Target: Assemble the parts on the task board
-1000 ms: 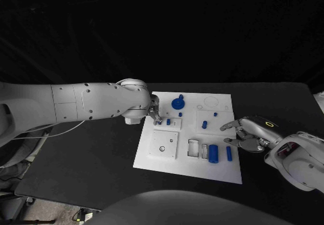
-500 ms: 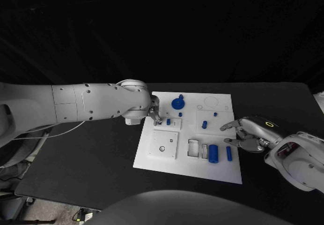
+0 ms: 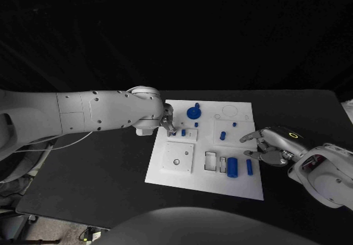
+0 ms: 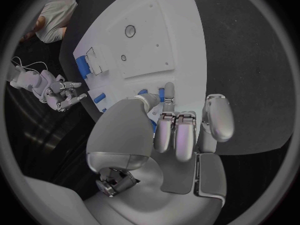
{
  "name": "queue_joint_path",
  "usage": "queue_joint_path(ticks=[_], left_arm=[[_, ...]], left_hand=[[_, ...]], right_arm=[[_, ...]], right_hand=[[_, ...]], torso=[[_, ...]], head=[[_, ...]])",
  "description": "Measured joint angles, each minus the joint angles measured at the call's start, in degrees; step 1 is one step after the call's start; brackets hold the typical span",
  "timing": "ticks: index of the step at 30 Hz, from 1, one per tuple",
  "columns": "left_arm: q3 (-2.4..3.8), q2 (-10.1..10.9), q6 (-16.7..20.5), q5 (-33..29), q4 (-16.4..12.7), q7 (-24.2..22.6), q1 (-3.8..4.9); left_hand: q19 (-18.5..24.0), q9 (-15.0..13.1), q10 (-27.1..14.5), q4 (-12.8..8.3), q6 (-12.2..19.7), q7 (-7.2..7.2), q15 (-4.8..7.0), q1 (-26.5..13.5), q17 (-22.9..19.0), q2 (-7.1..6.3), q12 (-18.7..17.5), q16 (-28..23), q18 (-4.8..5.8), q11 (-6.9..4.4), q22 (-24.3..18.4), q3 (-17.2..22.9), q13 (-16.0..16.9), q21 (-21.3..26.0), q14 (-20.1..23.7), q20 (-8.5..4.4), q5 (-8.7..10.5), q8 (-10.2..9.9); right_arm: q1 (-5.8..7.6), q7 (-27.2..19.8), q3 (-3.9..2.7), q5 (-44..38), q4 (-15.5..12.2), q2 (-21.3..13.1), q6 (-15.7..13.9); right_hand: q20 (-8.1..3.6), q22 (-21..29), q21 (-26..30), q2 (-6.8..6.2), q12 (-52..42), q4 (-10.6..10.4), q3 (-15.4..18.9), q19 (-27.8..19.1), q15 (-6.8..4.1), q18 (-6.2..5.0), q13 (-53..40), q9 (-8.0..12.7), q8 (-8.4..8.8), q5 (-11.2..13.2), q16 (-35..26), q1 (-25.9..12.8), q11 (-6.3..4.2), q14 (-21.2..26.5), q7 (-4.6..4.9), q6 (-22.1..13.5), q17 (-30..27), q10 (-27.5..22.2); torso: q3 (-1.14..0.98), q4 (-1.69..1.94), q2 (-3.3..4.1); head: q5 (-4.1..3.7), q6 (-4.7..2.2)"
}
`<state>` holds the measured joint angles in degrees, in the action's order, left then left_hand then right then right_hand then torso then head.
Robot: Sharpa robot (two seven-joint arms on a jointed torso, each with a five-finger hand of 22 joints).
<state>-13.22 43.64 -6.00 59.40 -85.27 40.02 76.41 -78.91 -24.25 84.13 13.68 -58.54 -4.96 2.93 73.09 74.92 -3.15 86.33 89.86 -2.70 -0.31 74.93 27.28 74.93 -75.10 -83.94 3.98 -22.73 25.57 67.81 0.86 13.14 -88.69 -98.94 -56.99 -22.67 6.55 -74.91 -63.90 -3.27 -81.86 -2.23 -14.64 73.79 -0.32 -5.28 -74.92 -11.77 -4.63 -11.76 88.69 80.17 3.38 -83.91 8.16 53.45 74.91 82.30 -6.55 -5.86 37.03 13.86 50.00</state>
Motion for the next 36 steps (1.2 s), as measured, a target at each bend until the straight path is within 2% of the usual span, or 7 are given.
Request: queue_joint_path(ticks=[2,13,15,18,20,28,36], left_arm=[[0.00,-0.1,0.0,0.0,0.1,0.0,0.00],[0.11,-0.5,-0.3,0.0,0.5,0.0,-0.22],[0.13,-0.5,-0.3,-0.1,0.5,0.0,-0.32],[0.13,-0.5,-0.3,-0.2,0.5,0.0,-0.47],[0.15,-0.5,-0.3,-0.2,0.6,-0.1,-0.51],[0.17,-0.3,-0.3,-0.7,0.6,-0.1,-0.58],[0.13,-0.2,-0.3,-1.1,0.6,-0.1,-0.67]], left_hand=[[0.0,-0.2,0.0,-0.4,0.2,0.18,0.00,0.0,0.0,0.00,0.0,0.0,0.00,0.00,0.0,0.4,0.0,0.0,0.0,0.00,1.01,0.0],[0.2,-0.9,0.0,-1.8,0.5,0.51,0.00,-1.2,0.0,-0.11,0.0,0.0,0.00,0.00,0.0,0.8,0.0,0.4,0.0,0.20,3.13,-0.3],[0.2,-1.0,0.0,-1.4,-0.4,1.42,0.00,-1.4,0.0,-0.31,0.0,0.0,0.00,-0.01,0.0,0.2,0.0,0.7,0.0,0.20,3.50,-0.8],[0.2,-1.2,0.0,-1.0,-0.5,1.76,0.00,-1.5,0.0,-0.44,-0.1,0.0,0.00,-0.01,0.0,-0.6,0.0,0.7,0.0,0.20,3.82,-0.8],[0.2,-1.2,0.0,-0.8,-0.5,1.94,0.00,-1.7,0.0,-0.47,-0.5,0.0,-0.89,-0.01,0.0,-0.8,0.0,1.0,0.0,0.20,4.14,-0.8],[0.6,-1.5,0.0,-0.4,0.1,2.29,0.00,-2.2,0.0,-0.98,-0.5,0.0,-0.89,-0.01,0.0,-2.3,0.0,1.3,0.0,0.20,4.64,-1.0],[0.6,-1.8,0.0,1.4,1.1,2.03,0.00,-3.3,0.0,-2.07,-0.8,0.0,-0.88,0.00,0.0,-4.8,0.0,1.7,0.0,0.20,5.14,-1.7]], right_arm=[[0.00,0.0,0.00,0.0,0.0,0.0,0.0],[-0.02,0.1,0.00,0.0,0.0,0.0,0.0],[-0.02,0.1,0.00,0.0,0.0,-0.1,0.0],[-0.05,0.1,0.00,0.0,0.0,-0.1,0.0],[-0.08,0.1,0.00,0.0,0.0,-0.1,0.0],[-0.41,0.1,0.00,0.0,0.2,0.1,0.0],[-0.66,0.1,0.00,0.0,0.3,0.1,0.0]], right_hand=[[0.00,0.0,0.0,0.00,0.0,0.0,0.0,0.0,0.00,0.00,0.0,0.0,0.00,0.0,0.0,0.0,0.00,0.0,0.00,0.0,0.0,0.0],[0.00,0.0,0.0,0.00,0.0,0.0,0.0,0.0,0.00,0.00,0.0,0.0,0.00,0.0,0.0,0.0,0.00,0.0,0.00,0.0,0.0,0.0],[0.00,0.0,0.0,0.00,0.0,0.0,0.0,0.0,0.00,0.00,0.0,0.0,0.00,0.0,0.0,0.0,0.00,0.0,0.00,0.0,0.0,0.0],[0.00,0.0,0.0,0.00,0.0,0.0,0.0,0.0,0.00,0.00,0.0,0.0,0.00,0.0,0.0,0.0,0.00,0.0,0.00,0.0,0.0,0.0],[0.00,0.0,0.0,0.00,0.0,0.0,0.0,0.0,0.00,0.00,0.0,0.0,0.00,0.0,0.0,0.0,0.00,0.0,0.00,0.0,0.0,0.0],[0.00,0.0,0.0,0.00,0.0,0.0,0.0,0.0,0.00,0.00,0.0,0.0,0.00,0.0,0.0,0.0,0.00,0.0,0.00,0.0,0.0,0.0],[0.00,0.0,0.0,0.00,0.0,-0.2,-0.2,0.0,0.00,0.00,0.0,0.0,0.00,0.0,0.0,0.0,0.00,0.0,0.00,0.0,0.0,0.0]], torso=[[0.00,-0.01,-0.01],[0.00,0.00,-0.01],[0.00,0.00,-0.01],[0.00,0.00,-0.01],[0.00,0.02,0.00],[0.00,0.04,0.00],[-0.01,0.01,0.00]], head=[[-0.01,0.00],[-0.04,0.00],[-0.05,0.00],[-0.10,0.00],[-0.11,0.00],[-0.02,0.00],[0.00,0.00]])
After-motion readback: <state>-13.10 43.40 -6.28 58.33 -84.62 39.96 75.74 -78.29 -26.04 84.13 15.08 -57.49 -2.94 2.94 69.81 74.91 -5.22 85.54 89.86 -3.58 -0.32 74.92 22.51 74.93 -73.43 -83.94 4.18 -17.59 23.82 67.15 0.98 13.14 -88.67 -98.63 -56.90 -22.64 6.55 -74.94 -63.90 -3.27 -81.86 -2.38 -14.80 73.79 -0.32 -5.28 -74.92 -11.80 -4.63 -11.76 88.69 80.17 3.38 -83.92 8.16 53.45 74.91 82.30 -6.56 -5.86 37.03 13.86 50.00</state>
